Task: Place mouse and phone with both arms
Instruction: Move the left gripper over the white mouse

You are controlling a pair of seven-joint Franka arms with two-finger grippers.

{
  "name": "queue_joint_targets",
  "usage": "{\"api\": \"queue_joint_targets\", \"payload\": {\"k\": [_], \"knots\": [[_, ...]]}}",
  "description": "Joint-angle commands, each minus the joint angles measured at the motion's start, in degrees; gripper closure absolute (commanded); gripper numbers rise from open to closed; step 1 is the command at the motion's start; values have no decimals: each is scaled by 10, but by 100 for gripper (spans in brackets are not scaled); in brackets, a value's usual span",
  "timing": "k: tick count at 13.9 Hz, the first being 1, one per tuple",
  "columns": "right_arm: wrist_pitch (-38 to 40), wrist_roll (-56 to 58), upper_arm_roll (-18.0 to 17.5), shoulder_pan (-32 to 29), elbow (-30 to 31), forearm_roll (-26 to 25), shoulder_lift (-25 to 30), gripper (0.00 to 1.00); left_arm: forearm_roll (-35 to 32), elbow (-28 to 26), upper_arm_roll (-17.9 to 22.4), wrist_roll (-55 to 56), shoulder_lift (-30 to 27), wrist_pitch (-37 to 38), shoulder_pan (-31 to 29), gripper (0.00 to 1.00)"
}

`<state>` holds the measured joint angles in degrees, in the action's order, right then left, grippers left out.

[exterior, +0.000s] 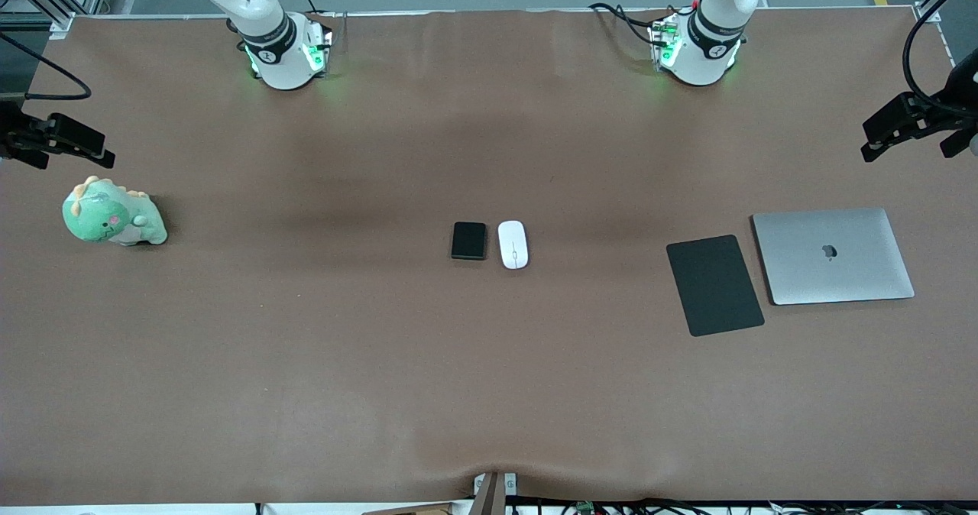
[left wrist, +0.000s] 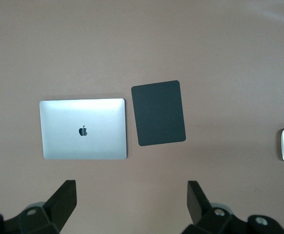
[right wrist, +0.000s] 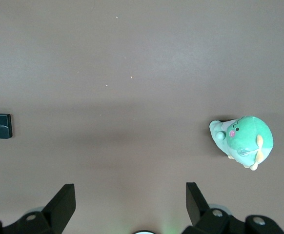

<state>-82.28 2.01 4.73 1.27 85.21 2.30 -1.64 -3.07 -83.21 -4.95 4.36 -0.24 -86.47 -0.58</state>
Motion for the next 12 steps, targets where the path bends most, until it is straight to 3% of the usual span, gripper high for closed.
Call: {"api": "queue_joint_targets", "payload": {"k": [1,7,12], "knots": [[8,9,-8,-11,-11,-6,-5,0,1,3,-4,-7,-5,10,-2,0],[8,9,-8,-11,-11,-6,-5,0,10,2,-11,-7,9,9,7,0],[8,10,-8,-12,-10,-6,-5,0,16,-6,-78,4,74,-55,24,0]]}}
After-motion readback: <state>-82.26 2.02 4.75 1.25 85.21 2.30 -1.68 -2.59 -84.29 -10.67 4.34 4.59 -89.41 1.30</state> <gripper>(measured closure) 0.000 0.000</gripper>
